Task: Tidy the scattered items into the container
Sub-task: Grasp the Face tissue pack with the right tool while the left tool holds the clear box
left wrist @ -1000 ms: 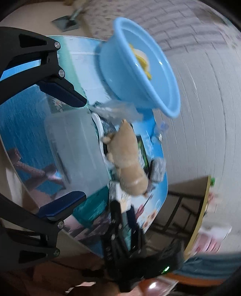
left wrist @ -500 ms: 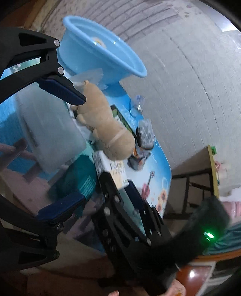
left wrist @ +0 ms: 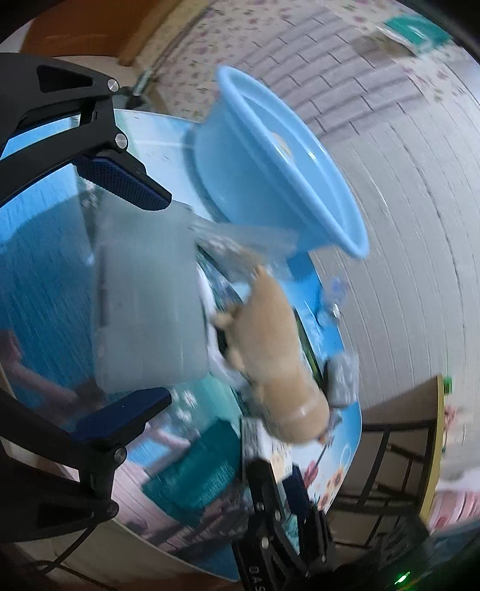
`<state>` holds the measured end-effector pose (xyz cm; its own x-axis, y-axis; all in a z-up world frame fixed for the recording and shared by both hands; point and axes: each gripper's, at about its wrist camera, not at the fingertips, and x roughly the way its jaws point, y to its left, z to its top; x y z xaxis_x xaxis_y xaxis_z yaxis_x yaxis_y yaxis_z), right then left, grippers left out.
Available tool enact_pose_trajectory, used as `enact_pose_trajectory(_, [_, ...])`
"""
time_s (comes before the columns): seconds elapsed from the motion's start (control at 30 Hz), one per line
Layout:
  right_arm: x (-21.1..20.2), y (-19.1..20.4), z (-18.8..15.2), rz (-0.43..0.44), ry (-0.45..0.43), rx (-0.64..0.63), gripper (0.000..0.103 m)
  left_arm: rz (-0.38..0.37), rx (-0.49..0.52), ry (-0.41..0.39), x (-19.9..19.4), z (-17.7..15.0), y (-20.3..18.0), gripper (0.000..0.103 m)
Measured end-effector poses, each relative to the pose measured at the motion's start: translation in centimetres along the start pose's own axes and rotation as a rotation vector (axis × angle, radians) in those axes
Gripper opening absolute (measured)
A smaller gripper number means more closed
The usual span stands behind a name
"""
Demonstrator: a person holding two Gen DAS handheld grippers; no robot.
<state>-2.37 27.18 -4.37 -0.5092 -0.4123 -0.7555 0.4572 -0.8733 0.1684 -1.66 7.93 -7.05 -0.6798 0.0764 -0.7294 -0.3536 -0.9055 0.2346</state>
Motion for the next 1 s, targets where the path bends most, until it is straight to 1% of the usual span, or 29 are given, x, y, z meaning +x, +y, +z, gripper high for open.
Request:
enact_pose_trajectory(0.13, [-0.1,0.0,-0.2,-0.007,0.000,-0.005,0.050,0.028,-0.064,0.023,-0.2,-1.2,2.0,0.096])
enact_pose_trajectory(0.2, [-0.1,0.0,-0.2,-0.009,0.001,-0.006,0.050,0.031,-0.105,0.036,-0.2,-1.8,3.0,0.096])
enact_pose_trajectory(0.33, [-0.1,0.0,-0.2,-0.009,0.001,-0.006,0.050,0.027,-0.223,0.055,-0.3,-2.7,4.8,0.096])
enact_pose_trajectory(0.5, [-0.1,0.1,-0.2,-0.012,0.000,-0.007,0.050,-0.033,-0.441,0.074,-0.1,-3.3,7.2,0.096])
enact_pose_trajectory(0.63, [-0.1,0.1,-0.2,-0.015,0.001,-0.010,0.050,-0.091,-0.540,0.106,1.1,-2.8,7.6,0.096])
enact_pose_trajectory(0.7, [-0.1,0.1,-0.1,-0.015,0.000,-0.011,0.050,-0.107,-0.571,0.114,1.6,-2.4,7.5,0.096])
enact_pose_trajectory(0.8, [-0.6,0.0,-0.1,-0.025,-0.028,-0.003,0.050,-0.118,-0.601,0.123,2.2,-1.8,6.8,0.096])
enact_pose_trajectory(0.83, [-0.8,0.0,0.0,-0.025,-0.032,-0.002,0.050,-0.113,-0.596,0.132,2.5,-1.6,6.6,0.096])
enact_pose_trajectory(0.87, [-0.8,0.0,0.1,-0.026,-0.031,-0.004,0.050,-0.089,-0.589,0.145,3.0,-1.4,6.2,0.096])
enact_pose_trajectory(0.93, [-1.0,0.1,0.2,-0.036,-0.032,-0.014,0.050,-0.065,-0.585,0.155,3.5,-1.1,6.1,0.096])
enact_pose_trajectory(1.0, [-1.1,0.2,0.2,-0.044,-0.033,-0.021,0.050,-0.058,-0.591,0.147,3.8,-1.1,6.1,0.096])
